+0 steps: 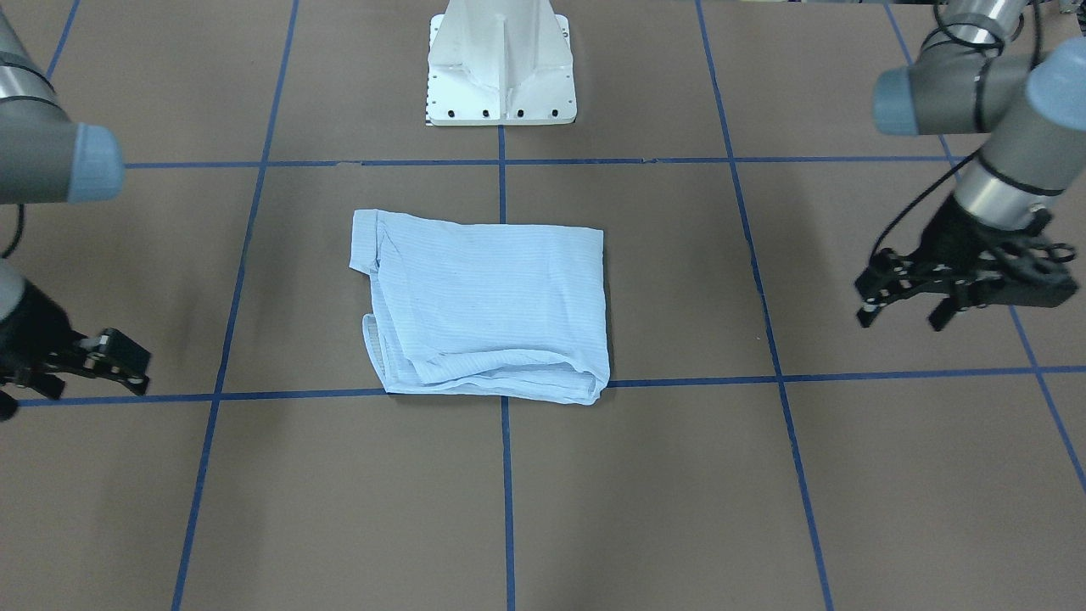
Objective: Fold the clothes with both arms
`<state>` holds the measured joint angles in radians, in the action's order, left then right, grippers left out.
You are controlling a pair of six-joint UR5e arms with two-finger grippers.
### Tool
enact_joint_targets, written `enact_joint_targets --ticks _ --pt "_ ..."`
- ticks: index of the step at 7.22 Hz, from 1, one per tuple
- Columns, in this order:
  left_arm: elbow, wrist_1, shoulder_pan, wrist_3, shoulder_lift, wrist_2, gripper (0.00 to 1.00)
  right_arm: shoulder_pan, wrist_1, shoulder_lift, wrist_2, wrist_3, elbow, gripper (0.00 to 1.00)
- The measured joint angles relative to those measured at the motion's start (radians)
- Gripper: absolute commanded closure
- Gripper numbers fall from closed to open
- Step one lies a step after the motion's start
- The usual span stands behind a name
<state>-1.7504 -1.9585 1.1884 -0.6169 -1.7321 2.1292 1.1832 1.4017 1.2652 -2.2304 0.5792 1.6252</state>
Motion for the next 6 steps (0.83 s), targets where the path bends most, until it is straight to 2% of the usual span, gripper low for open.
enact_joint_targets --ticks 2,3,4,6 --pt "0.042 0.065 0.165 0.345 0.077 0.023 0.01 0.136 0.005 0.157 -0.067 -0.252 0.042 0.00" --pt "0.060 0.106 0.232 0.459 0.094 0.026 0.00 0.201 0.026 0.217 -0.083 -0.408 0.047 0.00" --pt "0.067 0.127 0.282 0.524 0.117 0.028 0.00 0.253 0.054 0.262 -0.092 -0.540 0.046 0.00" --pt "0.073 0.090 0.313 0.477 0.145 0.027 0.00 0.301 0.066 0.302 -0.087 -0.638 0.038 0.00"
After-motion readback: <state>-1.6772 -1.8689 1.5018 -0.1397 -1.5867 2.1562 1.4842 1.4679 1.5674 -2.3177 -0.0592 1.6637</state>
